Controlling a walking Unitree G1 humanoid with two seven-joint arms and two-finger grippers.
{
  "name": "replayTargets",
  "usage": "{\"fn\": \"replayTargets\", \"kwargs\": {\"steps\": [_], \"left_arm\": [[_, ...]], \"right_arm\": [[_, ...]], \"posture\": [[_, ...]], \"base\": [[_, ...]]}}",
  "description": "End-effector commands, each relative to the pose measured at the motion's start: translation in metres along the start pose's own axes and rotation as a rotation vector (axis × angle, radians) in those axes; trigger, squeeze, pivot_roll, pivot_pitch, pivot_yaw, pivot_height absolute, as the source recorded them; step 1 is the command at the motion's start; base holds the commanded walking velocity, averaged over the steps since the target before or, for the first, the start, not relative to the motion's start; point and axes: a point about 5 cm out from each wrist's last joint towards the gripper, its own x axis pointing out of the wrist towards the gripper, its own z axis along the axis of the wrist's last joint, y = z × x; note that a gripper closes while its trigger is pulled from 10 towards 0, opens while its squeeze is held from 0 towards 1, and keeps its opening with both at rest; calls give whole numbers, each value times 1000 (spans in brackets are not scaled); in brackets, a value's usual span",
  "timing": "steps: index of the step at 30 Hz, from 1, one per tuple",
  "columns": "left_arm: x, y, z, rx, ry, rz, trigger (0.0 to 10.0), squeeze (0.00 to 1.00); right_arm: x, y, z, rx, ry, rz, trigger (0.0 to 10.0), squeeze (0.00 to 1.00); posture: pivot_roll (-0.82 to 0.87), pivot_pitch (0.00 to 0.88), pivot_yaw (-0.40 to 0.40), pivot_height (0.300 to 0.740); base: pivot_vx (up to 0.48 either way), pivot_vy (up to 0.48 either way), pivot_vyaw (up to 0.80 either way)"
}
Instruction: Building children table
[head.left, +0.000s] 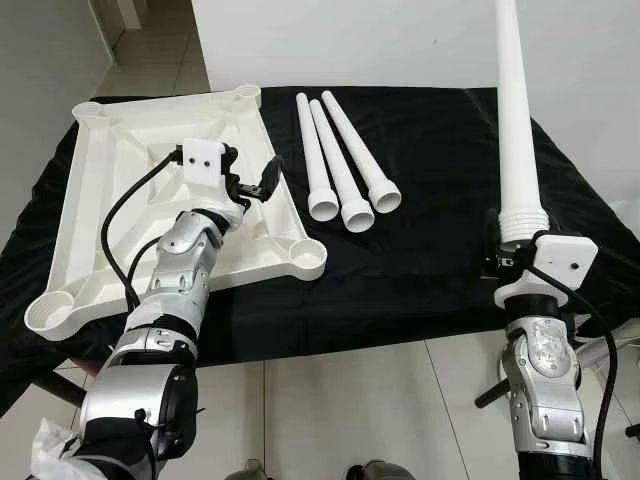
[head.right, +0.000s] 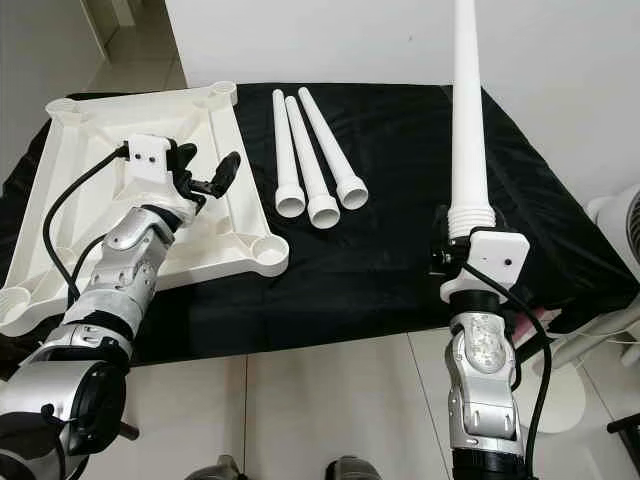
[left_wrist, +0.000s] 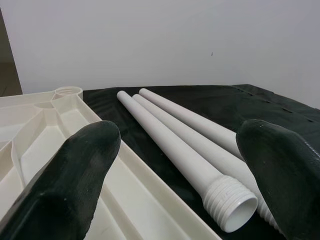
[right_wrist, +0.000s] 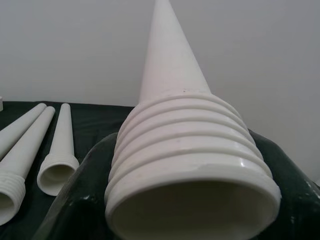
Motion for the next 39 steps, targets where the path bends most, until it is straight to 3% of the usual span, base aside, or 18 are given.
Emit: {"fn": "replayTargets", "kwargs": {"steps": [1, 16, 32, 39], "left_arm": [[-2, 0, -4, -7, 6, 7, 10000, 0], [-3, 1, -4, -8, 1, 15, 10000, 0], [-6, 2, -5, -14, 0, 18, 10000, 0], [-3, 3, -2, -2, 17, -32, 10000, 0]], "right_arm": [[3, -2, 6, 4, -37, 2, 10000, 0], [2, -2, 5, 3, -34, 9, 10000, 0], [1, -1, 4, 4, -32, 18, 10000, 0], [0, -1, 4, 7, -31, 15, 10000, 0]], "posture": [[-38, 0, 19, 740], [-36, 0, 15, 740], [-39, 0, 20, 740], [-37, 0, 23, 740]], "base": [[240, 0, 0], [280, 0, 0], [0, 0, 0], [0, 0, 0]]}}
